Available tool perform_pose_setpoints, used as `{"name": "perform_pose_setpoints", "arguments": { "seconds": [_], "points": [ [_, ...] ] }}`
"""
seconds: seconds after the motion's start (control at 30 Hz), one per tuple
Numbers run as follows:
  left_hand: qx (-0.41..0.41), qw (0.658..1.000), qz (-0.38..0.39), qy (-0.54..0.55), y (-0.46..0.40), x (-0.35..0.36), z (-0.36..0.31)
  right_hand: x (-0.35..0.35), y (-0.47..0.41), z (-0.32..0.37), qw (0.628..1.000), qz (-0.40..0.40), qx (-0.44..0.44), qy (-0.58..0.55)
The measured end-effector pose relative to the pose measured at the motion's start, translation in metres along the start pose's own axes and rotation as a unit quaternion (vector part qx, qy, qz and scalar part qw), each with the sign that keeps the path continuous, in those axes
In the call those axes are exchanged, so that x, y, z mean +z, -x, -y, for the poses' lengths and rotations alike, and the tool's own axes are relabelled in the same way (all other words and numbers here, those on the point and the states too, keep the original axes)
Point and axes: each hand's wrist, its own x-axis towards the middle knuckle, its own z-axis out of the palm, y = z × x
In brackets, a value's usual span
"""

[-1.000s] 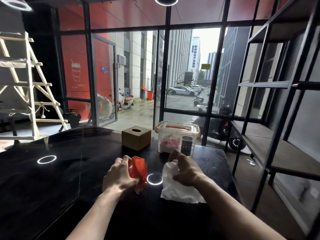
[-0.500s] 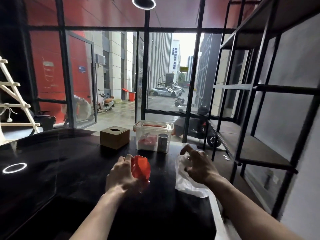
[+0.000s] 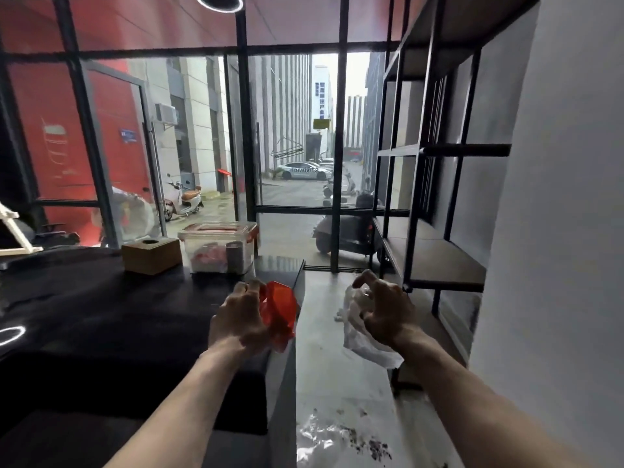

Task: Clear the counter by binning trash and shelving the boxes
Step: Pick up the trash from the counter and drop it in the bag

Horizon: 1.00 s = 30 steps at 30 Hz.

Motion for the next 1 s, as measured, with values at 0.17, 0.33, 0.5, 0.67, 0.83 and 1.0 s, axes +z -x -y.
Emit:
{"name": "perform_pose_setpoints", "arguments": {
  "seconds": [0.17, 0.33, 0.5, 0.67, 0.83, 1.0],
  "points": [
    [0.022, 0.999, 0.031, 0.021, 0.009, 0.029, -0.048, -0.017, 0.021, -0.046, 1.0, -0.003, 0.024, -0.002],
    [0.042, 0.997, 0.054, 0.033, 0.013, 0.06, -0.078, -0.024, 0.034, -0.079, 0.999, -0.003, 0.053, 0.004],
    [0.047, 0.997, 0.062, 0.024, 0.018, 0.093, -0.089, -0.009, 0.035, -0.106, 0.998, -0.009, 0.059, 0.025],
    [0.012, 0.995, 0.093, 0.045, 0.03, 0.145, -0.077, 0.04, 0.044, -0.123, 0.999, -0.01, 0.052, 0.0],
    [-0.018, 0.988, 0.154, 0.027, 0.036, 0.219, -0.041, 0.109, 0.051, -0.148, 0.995, 0.063, 0.08, -0.014],
    [-0.05, 0.978, 0.201, 0.021, 0.026, 0.301, 0.011, 0.193, 0.049, -0.184, 0.986, 0.11, 0.126, -0.004]
  ]
}}
